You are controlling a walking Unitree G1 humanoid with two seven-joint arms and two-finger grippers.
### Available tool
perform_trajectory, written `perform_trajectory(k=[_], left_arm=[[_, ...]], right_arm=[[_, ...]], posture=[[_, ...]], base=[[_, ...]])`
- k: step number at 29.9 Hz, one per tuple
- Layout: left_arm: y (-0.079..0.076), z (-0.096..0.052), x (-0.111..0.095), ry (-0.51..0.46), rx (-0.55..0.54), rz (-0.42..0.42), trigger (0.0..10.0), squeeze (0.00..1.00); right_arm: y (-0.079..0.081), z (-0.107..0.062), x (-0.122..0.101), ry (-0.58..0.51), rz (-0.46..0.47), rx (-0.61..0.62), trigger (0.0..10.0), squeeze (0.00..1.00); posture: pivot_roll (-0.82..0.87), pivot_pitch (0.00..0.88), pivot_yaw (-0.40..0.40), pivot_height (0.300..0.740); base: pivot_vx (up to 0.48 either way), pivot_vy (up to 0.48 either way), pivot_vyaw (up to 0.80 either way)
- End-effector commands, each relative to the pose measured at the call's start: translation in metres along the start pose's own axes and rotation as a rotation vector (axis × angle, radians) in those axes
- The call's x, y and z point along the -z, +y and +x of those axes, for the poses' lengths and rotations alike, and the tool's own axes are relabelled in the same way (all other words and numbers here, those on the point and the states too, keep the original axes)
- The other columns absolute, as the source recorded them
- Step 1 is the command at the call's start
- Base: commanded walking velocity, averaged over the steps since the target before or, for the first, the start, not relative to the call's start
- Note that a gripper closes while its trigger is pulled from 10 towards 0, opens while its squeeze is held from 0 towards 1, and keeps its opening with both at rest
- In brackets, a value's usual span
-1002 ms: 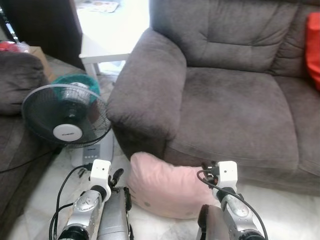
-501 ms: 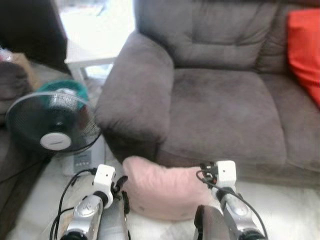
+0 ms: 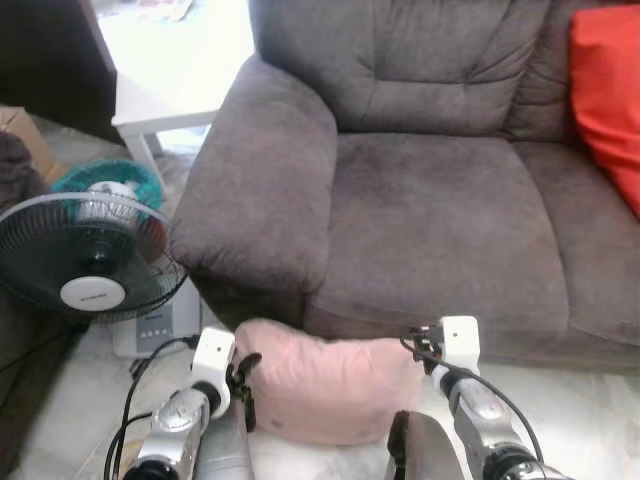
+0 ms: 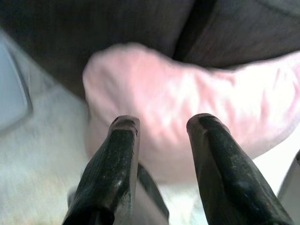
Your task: Move the pillow to the sofa from floor
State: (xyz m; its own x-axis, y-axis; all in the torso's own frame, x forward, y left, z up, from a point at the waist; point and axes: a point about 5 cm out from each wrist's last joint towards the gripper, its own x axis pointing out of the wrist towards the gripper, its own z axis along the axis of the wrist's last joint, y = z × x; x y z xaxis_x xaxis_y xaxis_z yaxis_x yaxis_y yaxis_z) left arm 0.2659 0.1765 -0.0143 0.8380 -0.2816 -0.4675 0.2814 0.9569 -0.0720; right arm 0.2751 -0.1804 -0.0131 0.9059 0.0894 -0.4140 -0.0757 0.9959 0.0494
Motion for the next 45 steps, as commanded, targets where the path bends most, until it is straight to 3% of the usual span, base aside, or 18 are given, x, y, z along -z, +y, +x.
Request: perform_trajectory(k=[1,2,3,9,15,22,31,37,38,45], left_arm=[[0.003,-0.001,0.005,0.036,-0.002,-0.038,10.0,0.0],[0.005,-0.001,0.005,0.041,-0.008,-0.03,10.0,0.0],[0.008,-0.001,0.005,0.046,-0.022,-0.041,10.0,1.0],[0.017,0.001,-0.002,0.048,-0.069,-0.074,10.0,1.0],[0.016,0.005,-0.011,0.02,-0.065,-0.052,10.0,1.0],[0.011,0.007,-0.014,0.003,-0.028,-0.085,10.0,1.0],[0.01,0.009,-0.02,-0.003,0.006,-0.015,10.0,1.0],[0.014,0.008,-0.019,-0.005,-0.063,0.019,10.0,1.0],[0.015,0.008,-0.02,-0.025,-0.089,0.005,10.0,0.0],[0.017,0.004,-0.021,-0.097,-0.15,-0.029,10.0,0.0]], right_arm=[[-0.001,-0.006,0.012,0.036,0.003,0.002,10.0,0.0],[-0.001,-0.008,0.016,0.039,0.003,0.002,10.0,0.0],[-0.001,-0.009,0.017,0.041,0.003,0.002,10.0,0.0],[-0.001,-0.01,0.019,0.046,0.003,0.004,10.0,0.0],[-0.001,-0.009,0.017,0.038,0.004,0.0,10.0,0.0],[0.0,-0.008,0.015,0.028,0.002,-0.005,10.0,0.0],[0.0,-0.008,0.015,0.03,0.003,-0.008,10.0,0.0],[0.001,-0.007,0.015,0.031,0.005,-0.012,10.0,0.0],[0.0,-0.007,0.015,0.03,0.005,-0.011,10.0,0.0],[0.0,-0.007,0.014,0.03,0.004,-0.012,10.0,0.0]], posture=[[0.19,0.115,-0.055,0.553],[0.19,0.117,-0.056,0.553],[0.19,0.119,-0.056,0.553],[0.18,0.128,-0.057,0.553],[0.18,0.132,-0.056,0.553],[0.18,0.134,-0.057,0.553],[0.19,0.134,-0.054,0.553],[0.19,0.133,-0.053,0.553],[0.19,0.133,-0.054,0.553],[0.19,0.132,-0.058,0.553]], base=[[0.0,0.0,0.0],[0.0,0.0,0.0],[0.0,0.0,0.0],[0.0,0.0,0.0],[0.0,0.0,0.0],[0.0,0.0,0.0],[0.0,0.0,0.0],[0.0,0.0,0.0],[0.0,0.0,0.0],[0.0,0.0,0.0]])
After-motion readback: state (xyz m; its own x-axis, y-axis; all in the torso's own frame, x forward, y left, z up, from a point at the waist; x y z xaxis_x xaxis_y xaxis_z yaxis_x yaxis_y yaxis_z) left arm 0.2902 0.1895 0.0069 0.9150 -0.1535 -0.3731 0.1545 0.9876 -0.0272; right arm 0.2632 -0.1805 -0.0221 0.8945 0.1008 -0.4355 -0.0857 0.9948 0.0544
